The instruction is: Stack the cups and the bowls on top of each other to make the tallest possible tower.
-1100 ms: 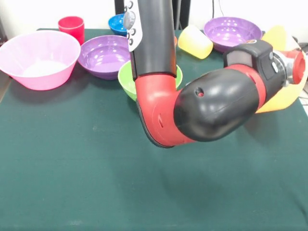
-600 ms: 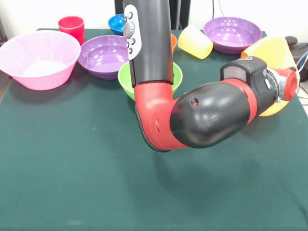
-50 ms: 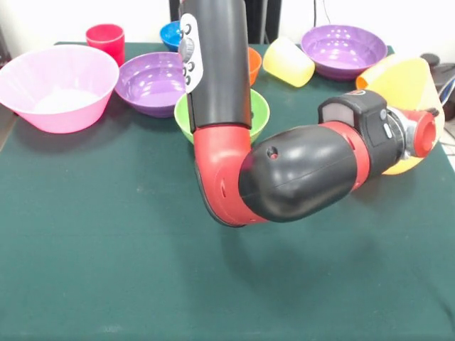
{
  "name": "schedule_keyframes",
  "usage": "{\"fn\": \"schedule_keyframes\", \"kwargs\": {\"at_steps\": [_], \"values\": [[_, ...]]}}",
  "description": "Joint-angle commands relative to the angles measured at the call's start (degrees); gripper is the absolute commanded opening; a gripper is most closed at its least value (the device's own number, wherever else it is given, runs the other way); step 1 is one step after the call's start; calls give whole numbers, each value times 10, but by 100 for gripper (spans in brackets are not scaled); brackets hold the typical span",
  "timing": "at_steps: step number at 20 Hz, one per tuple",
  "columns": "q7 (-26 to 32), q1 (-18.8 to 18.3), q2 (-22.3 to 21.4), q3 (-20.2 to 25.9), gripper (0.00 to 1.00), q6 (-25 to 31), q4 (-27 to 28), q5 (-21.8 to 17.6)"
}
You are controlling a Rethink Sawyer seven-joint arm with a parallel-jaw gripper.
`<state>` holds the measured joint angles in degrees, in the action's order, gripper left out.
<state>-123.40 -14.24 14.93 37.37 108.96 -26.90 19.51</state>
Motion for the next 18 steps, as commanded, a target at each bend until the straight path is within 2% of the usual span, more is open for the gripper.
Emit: {"fn": "schedule_keyframes", "kwargs": {"at_steps": [1,7,11,18], "values": [[163,-15,16,46,0,-59,9,-60],[217,-21,25,71,0,-71,4,-62],[259,-28,25,90,0,-96,-11,-47],[307,-52,13,102,0,-117,-65,-21]]}}
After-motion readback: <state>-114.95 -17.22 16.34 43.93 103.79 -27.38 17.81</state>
